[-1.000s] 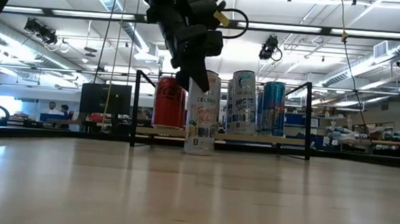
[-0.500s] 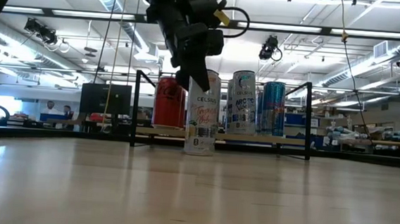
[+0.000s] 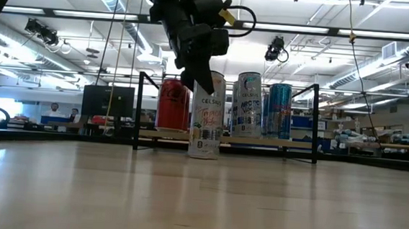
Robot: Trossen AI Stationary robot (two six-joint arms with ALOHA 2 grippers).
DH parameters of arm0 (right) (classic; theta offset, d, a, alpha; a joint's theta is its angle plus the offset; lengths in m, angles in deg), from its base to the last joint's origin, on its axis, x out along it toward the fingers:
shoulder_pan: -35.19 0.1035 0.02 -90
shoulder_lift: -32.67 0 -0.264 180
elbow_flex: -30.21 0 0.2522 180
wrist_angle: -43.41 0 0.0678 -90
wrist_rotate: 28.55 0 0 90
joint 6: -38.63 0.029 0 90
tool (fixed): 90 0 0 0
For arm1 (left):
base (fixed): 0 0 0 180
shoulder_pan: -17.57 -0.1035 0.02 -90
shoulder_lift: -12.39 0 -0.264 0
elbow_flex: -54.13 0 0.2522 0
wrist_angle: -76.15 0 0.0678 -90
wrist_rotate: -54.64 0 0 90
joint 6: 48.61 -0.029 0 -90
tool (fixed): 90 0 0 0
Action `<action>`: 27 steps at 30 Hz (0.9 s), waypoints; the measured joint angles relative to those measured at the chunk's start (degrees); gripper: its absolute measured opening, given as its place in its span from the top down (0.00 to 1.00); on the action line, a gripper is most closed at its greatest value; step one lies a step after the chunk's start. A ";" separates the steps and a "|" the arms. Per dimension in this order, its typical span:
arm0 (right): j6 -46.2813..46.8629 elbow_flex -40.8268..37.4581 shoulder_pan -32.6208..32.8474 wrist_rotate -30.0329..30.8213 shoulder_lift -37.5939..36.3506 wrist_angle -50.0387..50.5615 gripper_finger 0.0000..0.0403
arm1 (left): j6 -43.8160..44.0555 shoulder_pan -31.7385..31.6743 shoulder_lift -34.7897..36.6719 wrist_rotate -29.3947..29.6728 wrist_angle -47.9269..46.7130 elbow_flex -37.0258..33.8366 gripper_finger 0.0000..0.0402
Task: Place canned beverage on shelf
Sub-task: Put the black soda can on the shelf aligned with the other red soda can
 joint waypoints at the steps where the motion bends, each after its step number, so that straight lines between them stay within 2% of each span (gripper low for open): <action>1: -0.02 0.00 0.00 0.02 0.00 0.00 0.07 | -0.02 -0.01 0.00 0.02 -0.20 0.12 0.35; 5: -0.06 0.00 0.00 0.00 0.00 0.14 0.07 | -1.70 0.00 -0.11 0.08 -4.95 3.44 0.35; 16: 0.25 0.00 0.00 -0.02 0.00 2.54 0.07 | -11.87 -2.74 0.00 0.08 -16.90 21.31 0.32; 27: 0.94 0.00 0.01 -0.04 0.00 2.89 0.07 | -19.64 -7.57 -0.07 0.95 -16.23 23.21 0.32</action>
